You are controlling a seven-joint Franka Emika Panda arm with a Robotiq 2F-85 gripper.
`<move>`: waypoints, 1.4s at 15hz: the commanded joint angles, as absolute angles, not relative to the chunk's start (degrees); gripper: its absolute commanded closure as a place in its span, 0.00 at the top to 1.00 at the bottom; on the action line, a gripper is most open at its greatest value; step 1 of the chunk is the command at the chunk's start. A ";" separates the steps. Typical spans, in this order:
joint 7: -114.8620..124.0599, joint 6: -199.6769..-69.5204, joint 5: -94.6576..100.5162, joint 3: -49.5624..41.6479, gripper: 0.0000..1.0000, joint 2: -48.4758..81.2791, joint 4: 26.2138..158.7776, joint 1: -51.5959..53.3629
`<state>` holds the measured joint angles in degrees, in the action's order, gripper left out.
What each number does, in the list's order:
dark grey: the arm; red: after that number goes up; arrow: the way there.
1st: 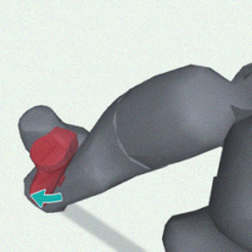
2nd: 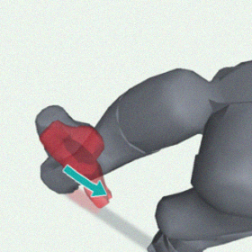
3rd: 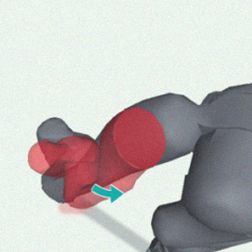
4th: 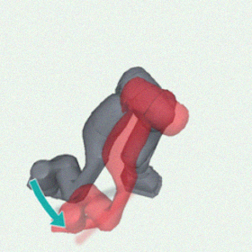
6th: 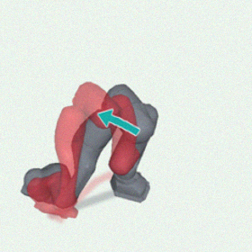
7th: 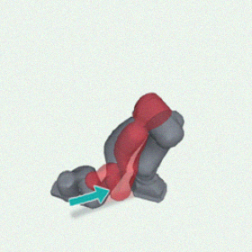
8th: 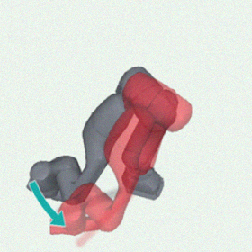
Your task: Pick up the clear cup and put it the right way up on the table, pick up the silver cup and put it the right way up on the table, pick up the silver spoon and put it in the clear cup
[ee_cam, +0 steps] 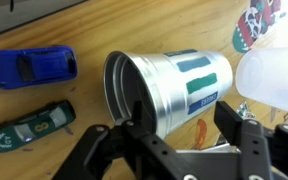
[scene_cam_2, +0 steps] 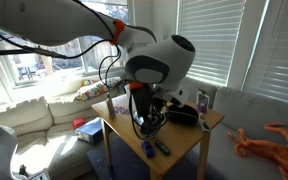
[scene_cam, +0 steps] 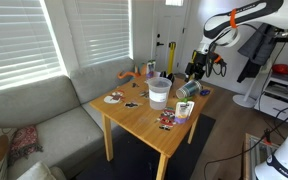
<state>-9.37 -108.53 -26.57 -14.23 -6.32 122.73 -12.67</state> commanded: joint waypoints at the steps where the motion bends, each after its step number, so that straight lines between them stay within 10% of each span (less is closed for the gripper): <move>1: -8.02 -109.68 -26.79 -13.78 0.45 -6.03 123.42 -12.15; 8: -6.48 -109.35 -25.75 -12.42 0.01 -6.91 121.39 -11.37; 21: 4.45 -107.22 -4.58 -2.93 0.01 -6.46 117.35 -4.17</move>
